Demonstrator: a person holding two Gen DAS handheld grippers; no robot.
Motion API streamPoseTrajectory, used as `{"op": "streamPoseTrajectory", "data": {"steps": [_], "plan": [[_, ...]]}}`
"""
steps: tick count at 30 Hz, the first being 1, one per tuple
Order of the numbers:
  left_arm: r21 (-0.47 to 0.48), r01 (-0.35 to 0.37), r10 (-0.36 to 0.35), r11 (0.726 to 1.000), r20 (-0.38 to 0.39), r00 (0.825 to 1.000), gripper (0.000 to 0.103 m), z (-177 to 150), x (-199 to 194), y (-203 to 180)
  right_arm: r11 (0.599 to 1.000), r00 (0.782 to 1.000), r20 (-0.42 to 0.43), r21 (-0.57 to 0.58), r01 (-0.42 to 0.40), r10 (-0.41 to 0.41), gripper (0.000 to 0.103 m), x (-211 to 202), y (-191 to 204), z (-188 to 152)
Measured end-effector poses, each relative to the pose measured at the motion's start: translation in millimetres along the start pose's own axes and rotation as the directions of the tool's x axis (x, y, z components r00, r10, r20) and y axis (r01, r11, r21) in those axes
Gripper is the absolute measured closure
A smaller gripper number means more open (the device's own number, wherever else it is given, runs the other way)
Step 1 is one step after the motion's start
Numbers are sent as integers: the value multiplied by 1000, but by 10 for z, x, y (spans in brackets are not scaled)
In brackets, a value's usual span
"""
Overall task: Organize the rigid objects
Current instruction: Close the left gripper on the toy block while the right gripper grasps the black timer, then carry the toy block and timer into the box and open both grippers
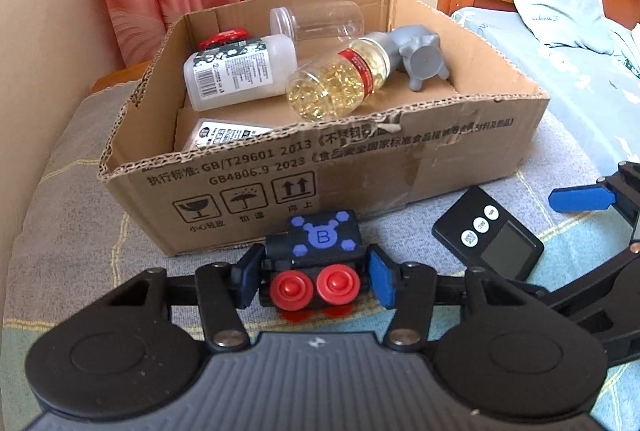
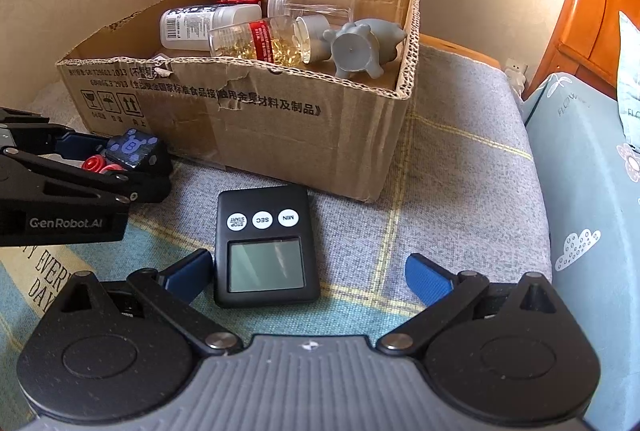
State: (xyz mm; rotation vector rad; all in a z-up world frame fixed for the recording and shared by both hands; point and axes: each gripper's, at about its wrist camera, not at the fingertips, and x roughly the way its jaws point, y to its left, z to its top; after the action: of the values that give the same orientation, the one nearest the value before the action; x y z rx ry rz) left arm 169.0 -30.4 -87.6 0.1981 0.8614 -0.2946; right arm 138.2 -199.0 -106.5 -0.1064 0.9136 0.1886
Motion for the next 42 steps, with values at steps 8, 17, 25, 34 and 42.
{"op": "streamPoseTrajectory", "data": {"steps": [8,17,25,34,42], "plan": [[-37,-24,23,999,-12,1000,49,-48,-24,181,993,997,26,-92,-73,75,10,-7,127,36],[-35,-9,9,999,-3,1000,49,-70,-27,223,988,996,28,-131,-86,90,36,-60,179,97],[-13,13,-13,1000,-3,1000,49,-85,-43,245,989,998,24,-137,-59,62,46,-82,255,94],[44,65,-64,997,-13,998,49,-111,-197,253,983,998,29,-177,-48,54,46,-229,316,87],[90,127,-126,988,-14,992,49,-117,-442,234,972,998,39,-232,-47,57,46,-487,324,123]]}}
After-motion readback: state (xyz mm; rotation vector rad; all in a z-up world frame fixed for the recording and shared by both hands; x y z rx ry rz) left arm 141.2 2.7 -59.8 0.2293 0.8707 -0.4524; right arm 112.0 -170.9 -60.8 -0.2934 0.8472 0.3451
